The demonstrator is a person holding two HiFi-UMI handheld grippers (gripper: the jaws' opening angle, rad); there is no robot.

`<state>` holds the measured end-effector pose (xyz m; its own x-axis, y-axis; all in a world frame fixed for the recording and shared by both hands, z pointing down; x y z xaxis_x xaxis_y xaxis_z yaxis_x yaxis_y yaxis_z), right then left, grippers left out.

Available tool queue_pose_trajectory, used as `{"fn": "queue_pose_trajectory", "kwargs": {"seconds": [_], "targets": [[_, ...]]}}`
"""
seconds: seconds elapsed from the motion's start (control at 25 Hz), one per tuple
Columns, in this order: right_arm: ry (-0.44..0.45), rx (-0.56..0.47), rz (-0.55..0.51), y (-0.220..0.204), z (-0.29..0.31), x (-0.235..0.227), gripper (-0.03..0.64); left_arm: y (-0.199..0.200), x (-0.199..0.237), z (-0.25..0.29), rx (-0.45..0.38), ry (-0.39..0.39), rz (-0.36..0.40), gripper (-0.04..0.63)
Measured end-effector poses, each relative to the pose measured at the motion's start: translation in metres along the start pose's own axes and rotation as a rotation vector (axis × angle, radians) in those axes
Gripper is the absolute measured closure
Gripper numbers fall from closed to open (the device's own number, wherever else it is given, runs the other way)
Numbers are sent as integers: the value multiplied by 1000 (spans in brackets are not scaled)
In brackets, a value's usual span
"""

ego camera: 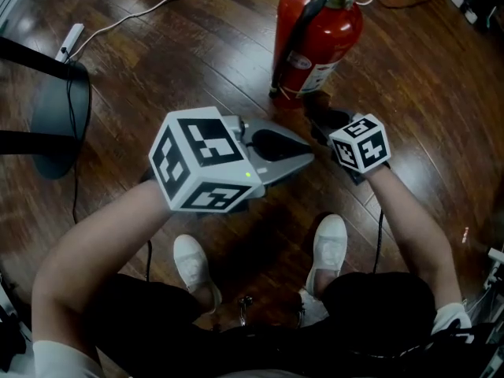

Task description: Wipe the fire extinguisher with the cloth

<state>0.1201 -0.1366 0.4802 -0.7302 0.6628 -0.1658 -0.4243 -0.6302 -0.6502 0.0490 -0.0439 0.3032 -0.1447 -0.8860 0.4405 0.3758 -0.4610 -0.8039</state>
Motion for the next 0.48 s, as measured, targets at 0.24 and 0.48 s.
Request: {"fn": "queue_pose_trajectory", "kwargs": {"seconds": [0.24,0.48], "targets": [[30,-301,-63,97,-115,55,548,1,3,-8,-18,8,-2,595],[-19,-523,-118,187,-186,67,548,0,-3,-8,-10,-8,13,595]]}}
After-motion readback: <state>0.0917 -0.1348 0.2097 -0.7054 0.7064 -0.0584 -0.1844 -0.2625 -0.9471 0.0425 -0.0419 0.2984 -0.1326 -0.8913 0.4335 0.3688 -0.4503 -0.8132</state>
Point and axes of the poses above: the fingertips, and each gripper's own axes: z forward along the fingers, x to its left, y out of its top, the point moved 2 cm from there along -z, backward along the fingers, and after that the axes turned 2 degrees about z, right-handed, at the moved point
